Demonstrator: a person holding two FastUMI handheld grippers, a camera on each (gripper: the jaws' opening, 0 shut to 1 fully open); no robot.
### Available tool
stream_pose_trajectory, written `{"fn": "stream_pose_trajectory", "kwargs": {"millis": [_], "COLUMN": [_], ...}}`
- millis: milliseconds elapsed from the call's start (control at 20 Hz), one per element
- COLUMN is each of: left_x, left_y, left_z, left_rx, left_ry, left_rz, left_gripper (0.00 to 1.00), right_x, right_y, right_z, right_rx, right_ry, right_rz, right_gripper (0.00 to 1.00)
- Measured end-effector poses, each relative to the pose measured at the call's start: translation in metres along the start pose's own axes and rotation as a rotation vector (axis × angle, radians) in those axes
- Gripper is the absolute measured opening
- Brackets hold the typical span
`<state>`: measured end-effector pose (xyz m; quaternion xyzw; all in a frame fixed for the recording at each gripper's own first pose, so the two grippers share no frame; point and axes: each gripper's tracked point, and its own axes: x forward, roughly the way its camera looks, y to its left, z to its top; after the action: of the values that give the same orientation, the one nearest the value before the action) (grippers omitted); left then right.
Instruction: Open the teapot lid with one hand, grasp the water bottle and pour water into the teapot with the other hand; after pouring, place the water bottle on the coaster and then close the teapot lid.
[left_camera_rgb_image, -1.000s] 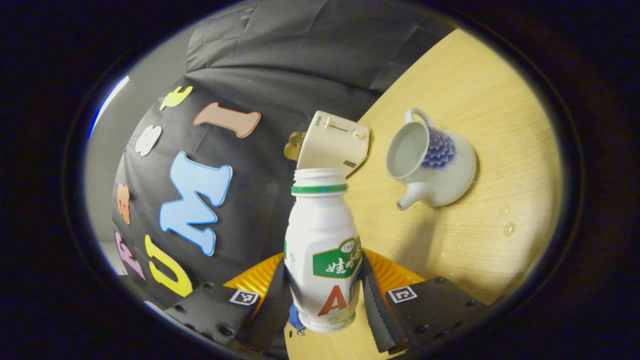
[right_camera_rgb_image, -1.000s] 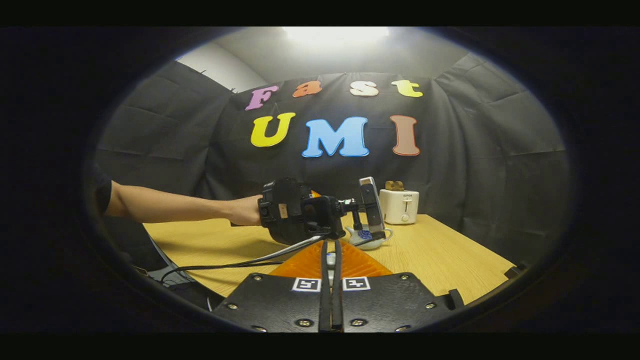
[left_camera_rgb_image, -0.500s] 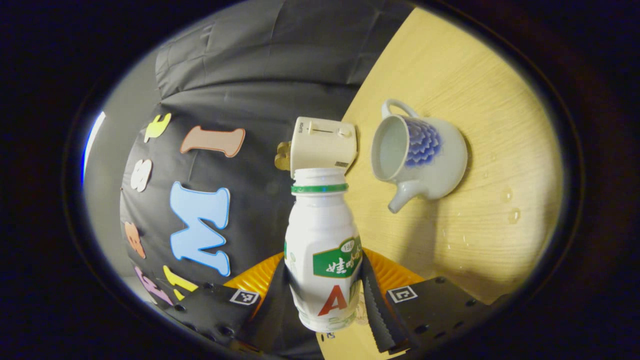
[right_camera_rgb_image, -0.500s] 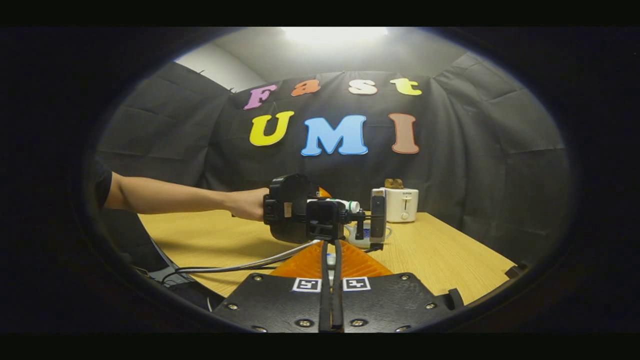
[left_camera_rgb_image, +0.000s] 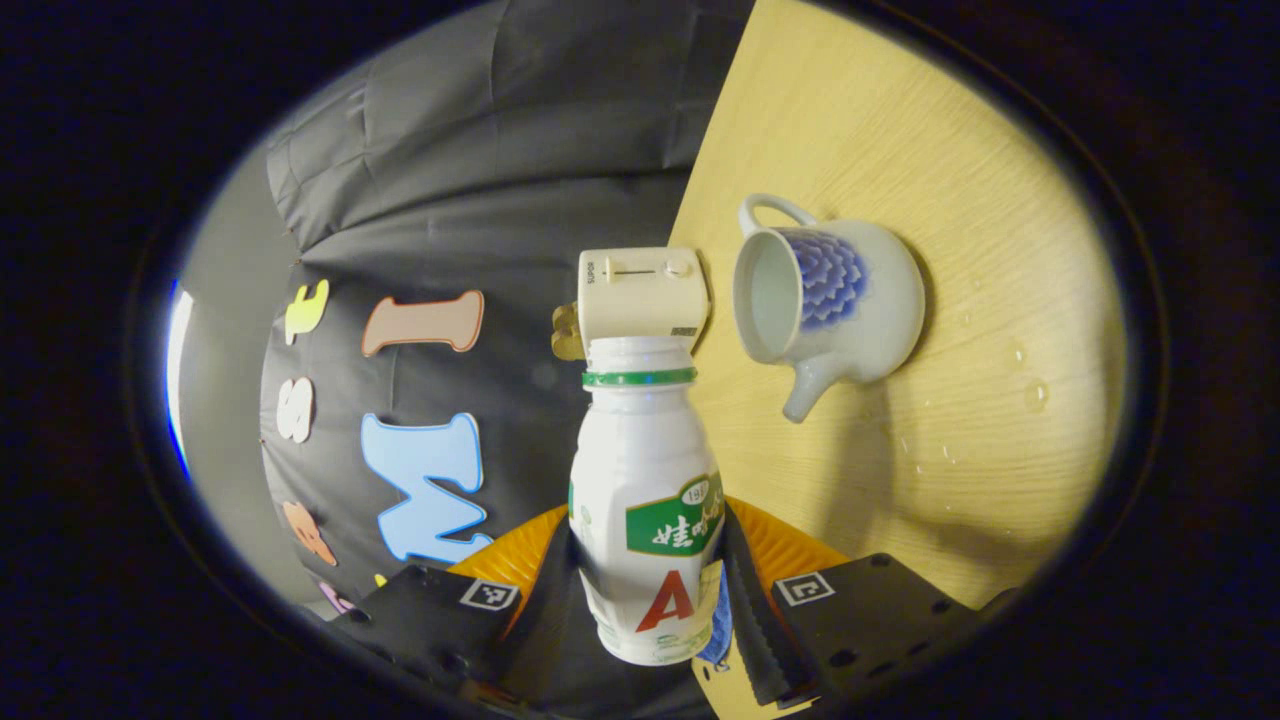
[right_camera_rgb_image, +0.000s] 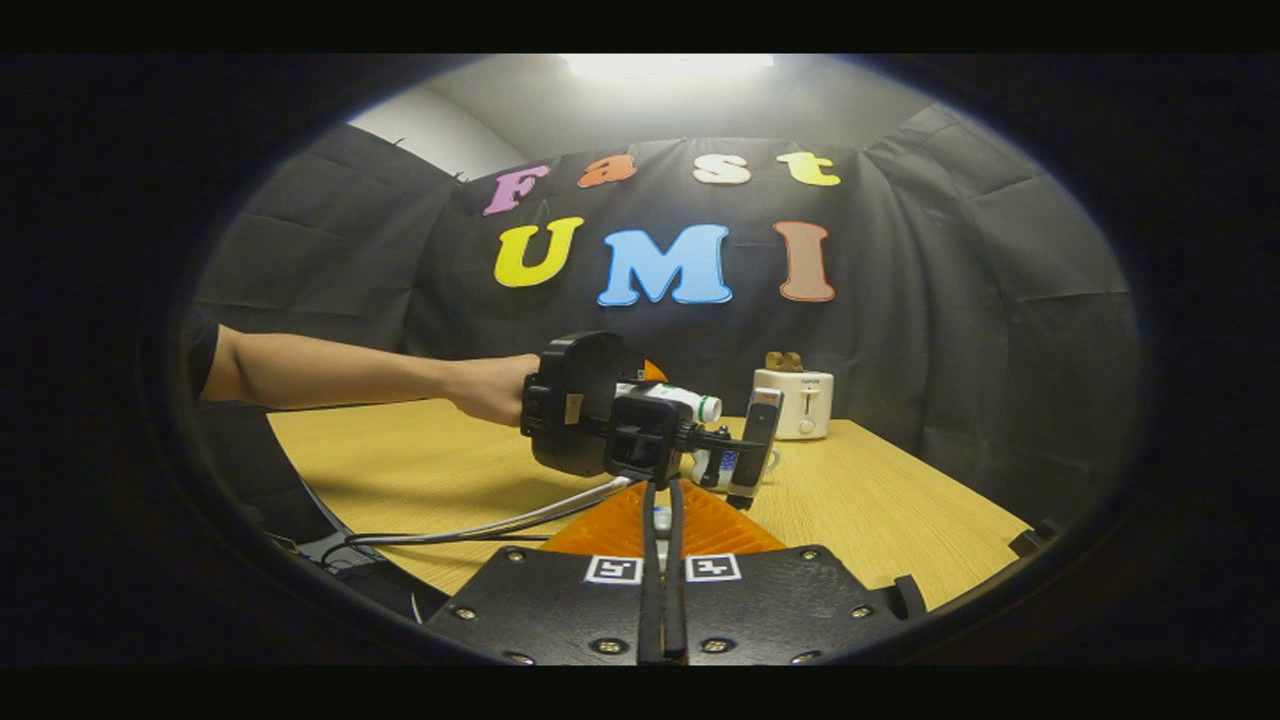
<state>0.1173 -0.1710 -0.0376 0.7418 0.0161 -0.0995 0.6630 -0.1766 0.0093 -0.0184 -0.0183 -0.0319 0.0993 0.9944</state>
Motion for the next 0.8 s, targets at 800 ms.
{"fn": "stream_pose_trajectory", "kwargs": {"millis": [800], "left_x": [-0.0011], "left_y": [0.008], "left_z": [-0.0013], "left_rx": [0.121], "left_ry": [0.015], "left_rz": [0.013], "left_gripper": [0.83], "right_x": [-0.0014], "right_y": [-0.0043], "right_z": [0.0025], "right_rx": [0.012], "right_ry": [-0.008], "right_rz": [-0.013], "right_gripper": [0.01]}}
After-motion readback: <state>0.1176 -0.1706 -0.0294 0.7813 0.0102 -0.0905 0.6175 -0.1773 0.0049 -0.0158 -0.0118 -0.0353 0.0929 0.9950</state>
